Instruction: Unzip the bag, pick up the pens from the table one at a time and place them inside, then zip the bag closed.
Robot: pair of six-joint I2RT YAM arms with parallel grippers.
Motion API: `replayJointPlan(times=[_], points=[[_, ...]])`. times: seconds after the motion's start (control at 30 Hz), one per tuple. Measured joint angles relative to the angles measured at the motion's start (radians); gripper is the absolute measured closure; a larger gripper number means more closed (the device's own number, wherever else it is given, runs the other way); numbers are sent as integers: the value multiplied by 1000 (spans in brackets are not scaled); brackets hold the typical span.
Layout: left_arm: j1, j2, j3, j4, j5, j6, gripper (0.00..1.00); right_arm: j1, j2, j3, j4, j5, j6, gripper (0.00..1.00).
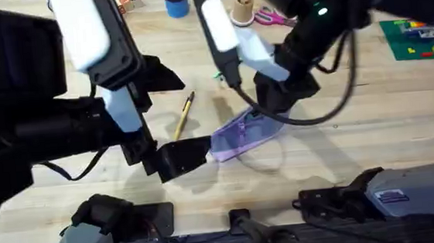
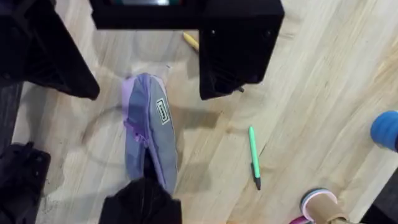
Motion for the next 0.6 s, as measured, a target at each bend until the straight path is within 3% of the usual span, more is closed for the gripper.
replayJointPlan(times=[0.37, 0.6], points=[[0, 0, 0, -26, 0, 0, 7, 2, 134, -41, 84, 3, -24, 971], [0, 0, 0, -26, 0, 0, 7, 17, 153, -41, 89, 8, -29, 971]])
